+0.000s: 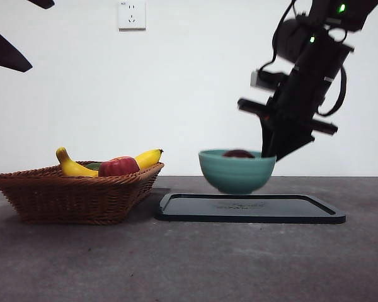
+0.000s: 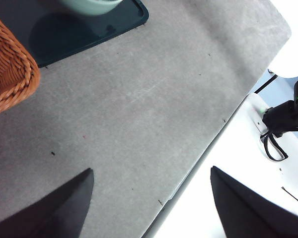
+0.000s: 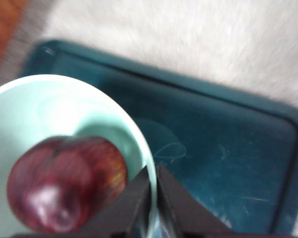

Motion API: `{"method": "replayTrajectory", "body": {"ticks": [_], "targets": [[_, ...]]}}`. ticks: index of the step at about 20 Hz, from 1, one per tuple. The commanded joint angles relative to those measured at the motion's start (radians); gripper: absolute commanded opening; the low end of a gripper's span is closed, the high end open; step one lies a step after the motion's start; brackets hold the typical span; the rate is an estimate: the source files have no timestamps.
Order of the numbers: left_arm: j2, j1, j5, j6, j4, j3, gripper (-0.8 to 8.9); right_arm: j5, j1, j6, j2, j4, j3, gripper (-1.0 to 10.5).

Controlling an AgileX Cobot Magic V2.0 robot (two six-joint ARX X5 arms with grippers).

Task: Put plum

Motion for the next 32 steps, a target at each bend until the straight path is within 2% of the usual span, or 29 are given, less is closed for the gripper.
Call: {"method": "replayTrajectory", "body": {"ticks": [1, 8, 9, 11, 14, 16, 19, 22, 25, 27, 32], "targets": [[0.005, -0.002, 0.009, 0.003, 0.01, 0.008, 3.74, 0.001, 0.001, -0.01, 0.044, 0.033, 0.023, 0.1], [0.005, -0.002, 0.009, 0.002, 0.009, 0.008, 3.74, -0.001, -0.004, -0.013, 0.077, 0.01, 0.023, 0.1], [0.005, -0.002, 0.009, 0.002, 0.009, 0.008, 3.74, 0.0, -0.004, -0.013, 0.077, 0.009, 0.023, 0.4], [0.005, -0.002, 0.009, 0.002, 0.007, 0.008, 3.74, 0.0, -0.004, -0.01, 0.077, 0.003, 0.023, 1.8], [0.005, -0.002, 0.009, 0.002, 0.007, 0.008, 3.74, 0.018, -0.008, -0.01, 0.034, 0.002, 0.024, 1.9], [0.005, -0.002, 0.009, 0.002, 0.007, 0.008, 3.74, 0.055, -0.017, -0.016, -0.052, 0.002, 0.024, 1.9], [0.005, -0.002, 0.009, 0.003, 0.01, 0.008, 3.74, 0.047, -0.031, -0.032, -0.216, -0.039, 0.024, 1.9], [0.005, -0.002, 0.009, 0.002, 0.011, 0.008, 3.74, 0.041, -0.028, -0.063, -0.399, -0.154, 0.023, 1.9], [0.005, -0.002, 0.009, 0.003, 0.011, 0.008, 3.74, -0.004, -0.028, -0.067, -0.54, -0.27, 0.018, 1.9], [0.005, -0.002, 0.009, 0.003, 0.011, 0.008, 3.74, -0.004, -0.028, -0.068, -0.611, -0.335, -0.004, 1.9], [0.005, -0.002, 0.009, 0.003, 0.011, 0.008, 3.74, -0.12, -0.002, -0.067, -0.843, -0.346, -0.23, 1.9]]}}
